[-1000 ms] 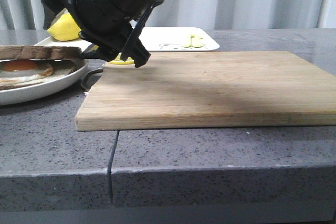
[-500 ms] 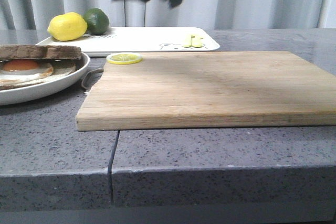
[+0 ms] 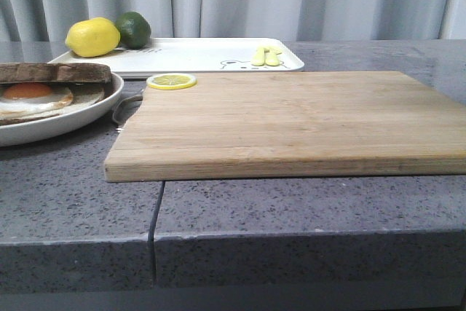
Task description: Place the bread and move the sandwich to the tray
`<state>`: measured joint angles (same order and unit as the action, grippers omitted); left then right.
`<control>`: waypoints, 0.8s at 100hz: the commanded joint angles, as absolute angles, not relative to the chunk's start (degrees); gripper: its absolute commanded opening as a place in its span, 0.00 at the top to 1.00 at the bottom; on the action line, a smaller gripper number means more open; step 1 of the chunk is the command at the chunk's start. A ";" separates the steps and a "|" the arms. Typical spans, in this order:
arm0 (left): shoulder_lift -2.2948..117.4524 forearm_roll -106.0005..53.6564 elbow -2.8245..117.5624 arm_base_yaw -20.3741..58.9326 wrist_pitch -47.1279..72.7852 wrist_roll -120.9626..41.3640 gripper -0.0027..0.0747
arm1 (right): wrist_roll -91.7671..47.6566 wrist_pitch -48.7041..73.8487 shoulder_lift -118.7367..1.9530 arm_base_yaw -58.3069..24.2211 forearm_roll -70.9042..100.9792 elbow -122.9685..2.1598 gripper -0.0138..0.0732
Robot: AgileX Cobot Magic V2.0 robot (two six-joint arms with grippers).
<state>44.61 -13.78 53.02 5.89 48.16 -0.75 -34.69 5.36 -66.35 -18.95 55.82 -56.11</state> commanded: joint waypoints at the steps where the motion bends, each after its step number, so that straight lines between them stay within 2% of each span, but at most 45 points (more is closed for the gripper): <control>1: 44.54 -14.63 55.01 6.16 44.28 -0.77 0.30 | -28.65 5.72 -58.93 -15.32 44.40 -54.45 0.30; 21: 44.54 -14.63 55.01 6.16 44.28 -0.77 0.30 | -8.83 9.61 -47.50 -9.75 17.42 -47.89 0.30; 31: 44.54 -14.63 55.01 6.16 44.28 -0.77 0.30 | -4.73 12.99 -42.92 -7.57 8.86 -45.32 0.30; 63: 44.54 -14.63 55.01 6.16 44.28 -0.77 0.30 | -4.73 16.88 -24.76 -0.47 5.08 -33.48 0.30; 80: 44.54 -14.63 55.01 6.16 44.28 -0.77 0.30 | -4.78 18.17 -18.55 0.00 4.77 -31.13 0.30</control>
<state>44.61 -13.78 53.02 5.89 48.16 -0.75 -4.90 21.84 -20.22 -0.40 5.67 -30.32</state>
